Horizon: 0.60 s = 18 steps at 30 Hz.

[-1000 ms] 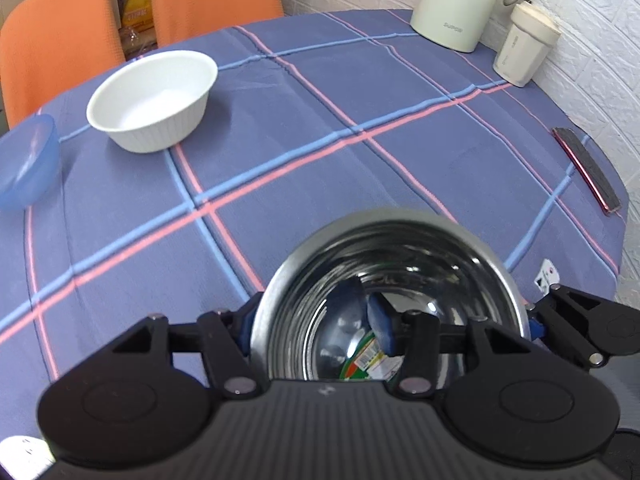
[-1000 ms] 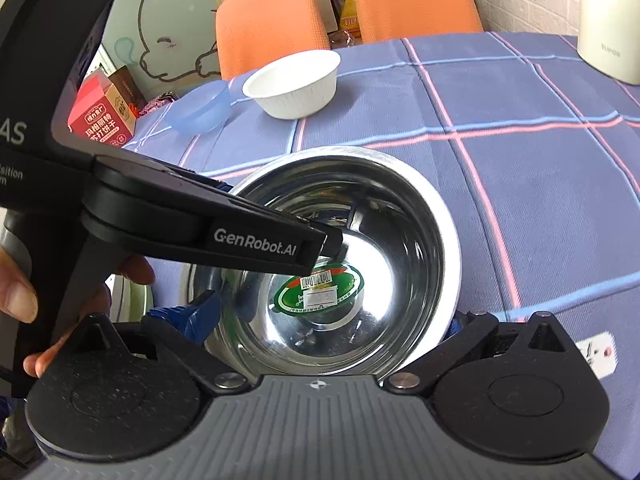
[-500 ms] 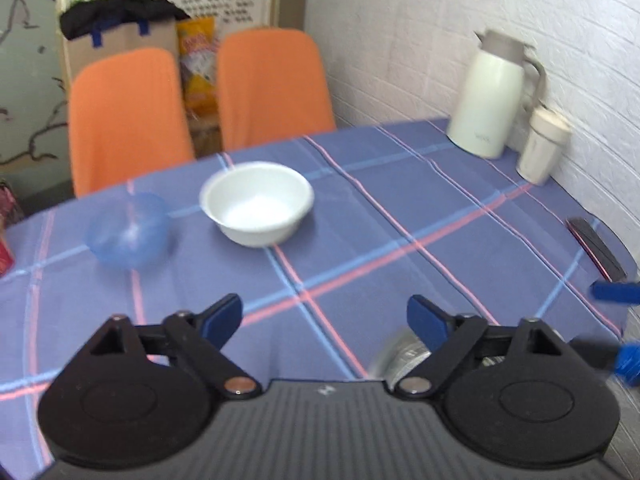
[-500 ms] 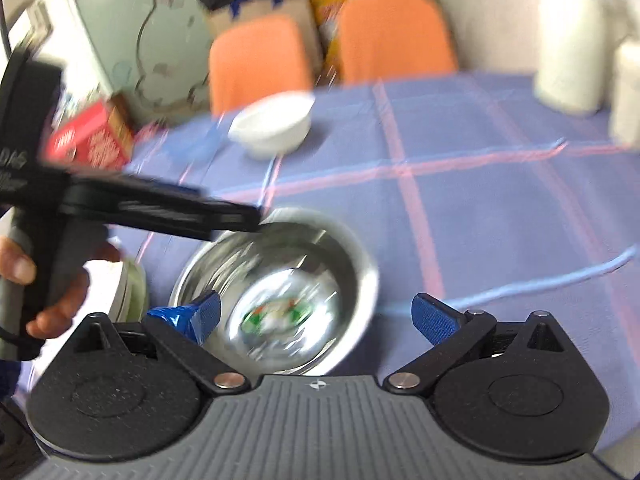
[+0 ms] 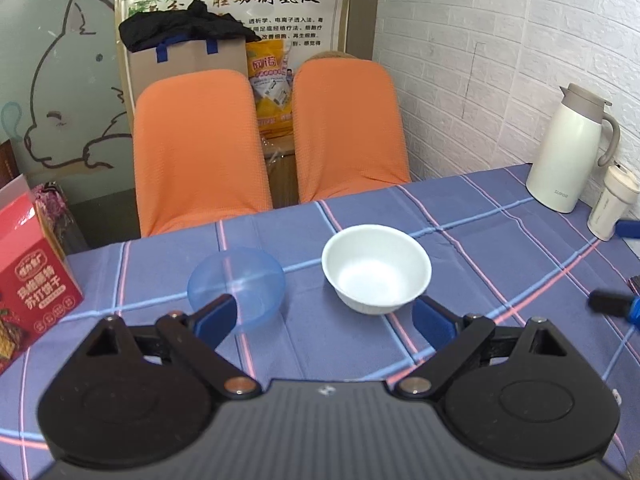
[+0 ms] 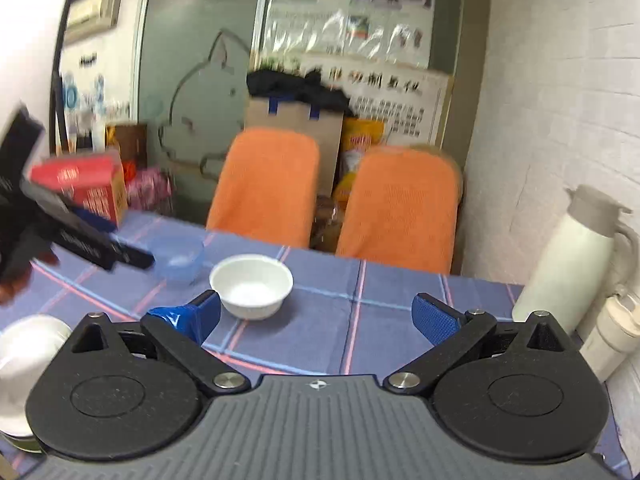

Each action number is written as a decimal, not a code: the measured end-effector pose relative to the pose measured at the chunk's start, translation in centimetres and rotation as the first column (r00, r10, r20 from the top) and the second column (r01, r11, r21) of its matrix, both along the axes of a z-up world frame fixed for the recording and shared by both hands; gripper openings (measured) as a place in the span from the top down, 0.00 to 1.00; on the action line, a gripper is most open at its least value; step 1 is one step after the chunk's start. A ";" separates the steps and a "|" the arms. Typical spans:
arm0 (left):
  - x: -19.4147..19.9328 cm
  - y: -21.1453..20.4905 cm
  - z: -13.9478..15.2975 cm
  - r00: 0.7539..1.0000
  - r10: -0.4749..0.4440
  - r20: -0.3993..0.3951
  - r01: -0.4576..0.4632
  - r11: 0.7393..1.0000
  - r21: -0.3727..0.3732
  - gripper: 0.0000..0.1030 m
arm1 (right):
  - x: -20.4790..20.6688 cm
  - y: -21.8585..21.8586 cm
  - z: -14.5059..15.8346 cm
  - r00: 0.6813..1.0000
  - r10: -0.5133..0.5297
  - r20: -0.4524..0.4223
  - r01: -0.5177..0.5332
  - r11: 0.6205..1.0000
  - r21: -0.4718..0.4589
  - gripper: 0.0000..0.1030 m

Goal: Organize plates and bowls
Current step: 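Move the left tool toward the white bowl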

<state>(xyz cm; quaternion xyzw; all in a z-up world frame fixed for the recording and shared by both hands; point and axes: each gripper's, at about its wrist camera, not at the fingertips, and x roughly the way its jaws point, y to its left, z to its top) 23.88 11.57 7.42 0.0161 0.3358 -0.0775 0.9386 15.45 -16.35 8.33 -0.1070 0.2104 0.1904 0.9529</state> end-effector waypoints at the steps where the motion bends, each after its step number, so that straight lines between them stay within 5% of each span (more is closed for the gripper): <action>1: 0.8 -0.2 0.0 1.000 -0.006 -0.002 0.006 1.000 0.003 0.09 | 1.0 0.4 -0.5 1.000 0.007 -0.018 -0.007 1.000 -0.016 0.13; 11: 12.3 -3.5 -3.5 0.984 -0.096 -0.147 0.098 0.995 0.003 0.09 | 10.5 3.6 -5.1 0.978 0.075 -0.195 -0.095 0.991 -0.095 0.13; 18: 16.6 -3.9 -6.3 0.966 -0.157 -0.207 0.161 0.987 0.000 0.09 | 13.9 5.0 -8.7 0.951 0.116 -0.287 -0.169 0.971 -0.167 0.13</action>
